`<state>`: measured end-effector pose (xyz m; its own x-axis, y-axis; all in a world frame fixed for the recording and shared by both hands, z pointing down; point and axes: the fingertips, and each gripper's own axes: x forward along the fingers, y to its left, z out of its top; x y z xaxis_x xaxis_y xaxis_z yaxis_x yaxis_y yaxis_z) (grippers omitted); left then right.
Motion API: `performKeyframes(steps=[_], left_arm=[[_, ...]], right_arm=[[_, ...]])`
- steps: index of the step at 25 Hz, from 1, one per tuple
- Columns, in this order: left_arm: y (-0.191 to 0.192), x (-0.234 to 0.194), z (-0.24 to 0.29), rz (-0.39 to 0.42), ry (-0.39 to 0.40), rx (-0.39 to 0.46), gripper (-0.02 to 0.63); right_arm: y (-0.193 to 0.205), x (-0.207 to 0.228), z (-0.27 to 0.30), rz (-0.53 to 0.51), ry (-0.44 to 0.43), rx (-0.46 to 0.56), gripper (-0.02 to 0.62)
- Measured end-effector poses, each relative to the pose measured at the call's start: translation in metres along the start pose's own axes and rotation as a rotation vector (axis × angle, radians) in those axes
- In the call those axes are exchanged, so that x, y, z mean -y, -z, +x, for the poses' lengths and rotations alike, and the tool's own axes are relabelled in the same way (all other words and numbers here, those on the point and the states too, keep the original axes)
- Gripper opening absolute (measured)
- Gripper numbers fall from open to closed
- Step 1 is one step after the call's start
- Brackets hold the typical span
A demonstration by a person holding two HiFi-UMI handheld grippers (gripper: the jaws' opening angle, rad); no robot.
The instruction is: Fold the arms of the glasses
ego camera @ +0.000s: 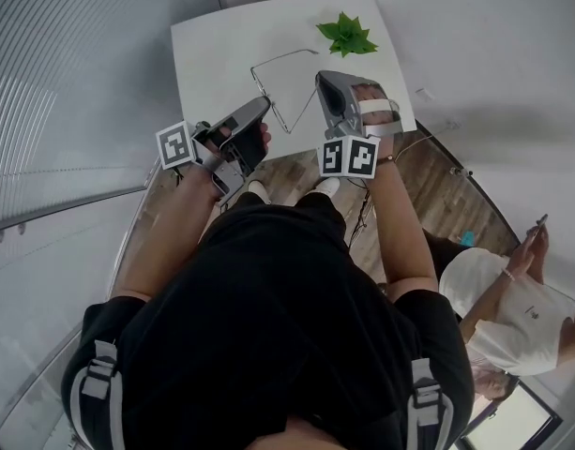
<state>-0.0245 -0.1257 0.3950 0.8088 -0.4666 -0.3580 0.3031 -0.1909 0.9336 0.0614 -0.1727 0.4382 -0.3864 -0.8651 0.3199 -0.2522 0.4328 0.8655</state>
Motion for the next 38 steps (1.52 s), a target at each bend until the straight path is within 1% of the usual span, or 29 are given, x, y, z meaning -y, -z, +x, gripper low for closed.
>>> performKeyframes(steps=[20, 38], left_arm=[[0.012, -0.007, 0.005, -0.026, -0.004, -0.033, 0.011], [0.021, -0.01, 0.008, -0.043, 0.003, -0.088, 0.012]], right_arm=[[-0.019, -0.001, 0.01, -0.034, -0.021, 0.056, 0.038], [-0.04, -0.012, 0.016, -0.07, -0.053, 0.11, 0.038]])
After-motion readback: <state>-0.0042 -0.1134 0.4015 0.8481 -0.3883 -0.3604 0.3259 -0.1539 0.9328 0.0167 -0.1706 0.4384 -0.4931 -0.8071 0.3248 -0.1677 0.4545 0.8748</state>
